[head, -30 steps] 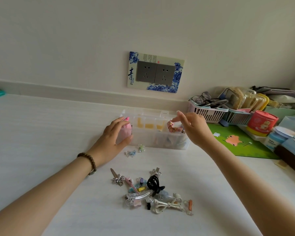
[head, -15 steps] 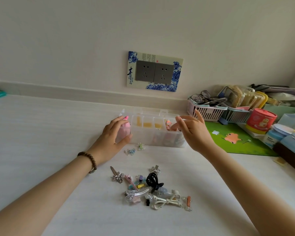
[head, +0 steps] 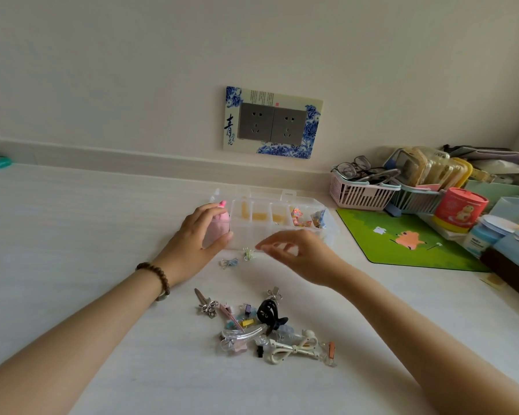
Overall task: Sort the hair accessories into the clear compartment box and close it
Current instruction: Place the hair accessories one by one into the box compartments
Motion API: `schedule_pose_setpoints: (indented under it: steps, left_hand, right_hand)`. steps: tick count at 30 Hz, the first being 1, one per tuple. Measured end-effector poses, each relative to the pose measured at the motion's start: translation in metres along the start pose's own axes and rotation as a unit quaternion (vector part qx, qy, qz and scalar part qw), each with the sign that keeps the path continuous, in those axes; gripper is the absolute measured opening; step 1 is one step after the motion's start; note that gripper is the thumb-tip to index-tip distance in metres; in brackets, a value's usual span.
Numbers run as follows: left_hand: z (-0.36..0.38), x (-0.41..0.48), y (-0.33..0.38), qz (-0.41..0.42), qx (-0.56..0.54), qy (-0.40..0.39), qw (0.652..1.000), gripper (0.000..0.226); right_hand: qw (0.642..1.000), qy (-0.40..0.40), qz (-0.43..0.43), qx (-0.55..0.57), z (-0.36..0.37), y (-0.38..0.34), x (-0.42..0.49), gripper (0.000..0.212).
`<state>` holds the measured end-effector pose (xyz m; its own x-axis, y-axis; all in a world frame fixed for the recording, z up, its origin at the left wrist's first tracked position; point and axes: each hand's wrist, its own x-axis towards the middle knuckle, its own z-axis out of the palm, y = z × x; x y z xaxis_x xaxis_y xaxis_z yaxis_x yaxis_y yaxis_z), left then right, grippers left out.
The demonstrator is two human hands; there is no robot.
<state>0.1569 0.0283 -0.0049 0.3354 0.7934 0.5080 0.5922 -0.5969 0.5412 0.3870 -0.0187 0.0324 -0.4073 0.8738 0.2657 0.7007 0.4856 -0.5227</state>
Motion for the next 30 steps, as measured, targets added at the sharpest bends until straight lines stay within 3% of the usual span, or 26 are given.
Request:
schedule_pose_setpoints:
  steps: [4,14,20,26,30]
  left_hand:
    - [0.0,0.0,0.001,-0.001,-0.002,-0.001,1.0,0.065]
    - [0.001,0.001,-0.004,-0.007,0.001,-0.008,1.0,0.068]
    - [0.0,0.001,-0.003,-0.007,0.001,-0.005,1.0,0.064]
    - [0.001,0.001,-0.003,-0.002,-0.001,-0.002,1.0,0.06]
    - [0.0,0.001,-0.002,-0.01,-0.008,-0.011,1.0,0.062]
  right_hand:
    - [0.999,-0.045,-0.002,0.007,0.021,0.005,0.012,0.028]
    - [1.0,0.008,-0.021,-0.014,0.027,0.011,0.012,0.021]
    - [1.0,0.015,0.018,0.004,0.025,0.012,0.009,0.015]
    - [0.982,0.016,0.053,0.181,0.018,0.006,0.002,0.017]
    - [0.958,0.137,0.044,0.247,-0.005,-0.005,0.013,0.014]
